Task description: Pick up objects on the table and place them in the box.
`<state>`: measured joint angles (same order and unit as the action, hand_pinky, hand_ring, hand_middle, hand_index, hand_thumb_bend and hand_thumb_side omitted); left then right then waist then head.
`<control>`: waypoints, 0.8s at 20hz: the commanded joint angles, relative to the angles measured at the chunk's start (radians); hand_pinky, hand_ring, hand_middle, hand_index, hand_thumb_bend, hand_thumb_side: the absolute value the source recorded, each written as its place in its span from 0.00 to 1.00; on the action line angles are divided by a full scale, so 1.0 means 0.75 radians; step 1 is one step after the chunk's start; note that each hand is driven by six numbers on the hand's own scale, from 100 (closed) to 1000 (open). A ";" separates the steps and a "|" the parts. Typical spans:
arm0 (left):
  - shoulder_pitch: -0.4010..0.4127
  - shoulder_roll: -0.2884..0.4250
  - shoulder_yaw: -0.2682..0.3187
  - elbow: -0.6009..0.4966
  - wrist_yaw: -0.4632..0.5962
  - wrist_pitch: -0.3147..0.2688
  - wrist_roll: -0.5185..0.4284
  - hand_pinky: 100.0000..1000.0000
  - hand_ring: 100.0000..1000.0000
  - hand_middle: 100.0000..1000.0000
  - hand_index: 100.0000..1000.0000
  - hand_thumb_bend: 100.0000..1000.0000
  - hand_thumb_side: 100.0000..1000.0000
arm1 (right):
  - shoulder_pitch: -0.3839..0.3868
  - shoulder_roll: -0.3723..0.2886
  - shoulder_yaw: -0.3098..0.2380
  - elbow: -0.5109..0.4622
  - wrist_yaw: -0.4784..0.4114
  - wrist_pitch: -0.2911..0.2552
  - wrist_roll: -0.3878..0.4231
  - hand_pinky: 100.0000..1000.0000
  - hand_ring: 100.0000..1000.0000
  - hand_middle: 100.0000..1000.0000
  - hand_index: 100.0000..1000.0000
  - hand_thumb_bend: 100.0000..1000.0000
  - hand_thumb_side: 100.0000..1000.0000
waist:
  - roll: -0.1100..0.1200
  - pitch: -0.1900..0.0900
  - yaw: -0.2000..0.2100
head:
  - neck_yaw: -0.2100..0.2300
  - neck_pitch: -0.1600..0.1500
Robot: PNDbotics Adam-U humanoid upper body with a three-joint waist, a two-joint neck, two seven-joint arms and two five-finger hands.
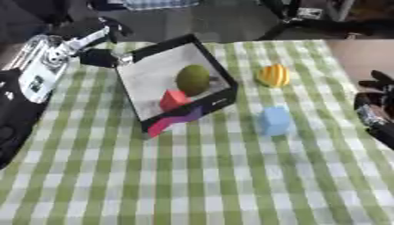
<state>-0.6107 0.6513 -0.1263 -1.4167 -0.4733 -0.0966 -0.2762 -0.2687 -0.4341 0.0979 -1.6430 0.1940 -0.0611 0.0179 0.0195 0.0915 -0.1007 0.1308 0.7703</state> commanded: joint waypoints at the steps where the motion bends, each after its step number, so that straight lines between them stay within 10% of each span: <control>1: 0.079 0.066 0.097 -0.245 0.249 0.052 0.169 0.73 0.63 0.72 0.85 0.34 0.86 | -0.057 -0.081 -0.018 -0.021 0.043 0.004 0.009 0.88 0.80 0.84 1.00 0.03 0.50 | 0.002 -0.015 0.012 | -0.009 0.000; 16: 0.564 -0.235 0.290 -0.609 0.517 0.180 0.415 0.70 0.59 0.67 0.82 0.30 0.85 | -0.459 -0.257 0.171 0.226 0.189 -0.042 0.316 0.90 0.84 0.88 1.00 0.11 0.51 | 0.008 -0.004 0.092 | -0.073 0.000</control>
<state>-0.1821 0.4771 0.0735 -1.8510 -0.0959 0.0347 0.0336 -0.5913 -0.5864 0.2145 -1.4892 0.3273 -0.0839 0.2248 0.0198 0.0926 -0.0312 0.0797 0.7706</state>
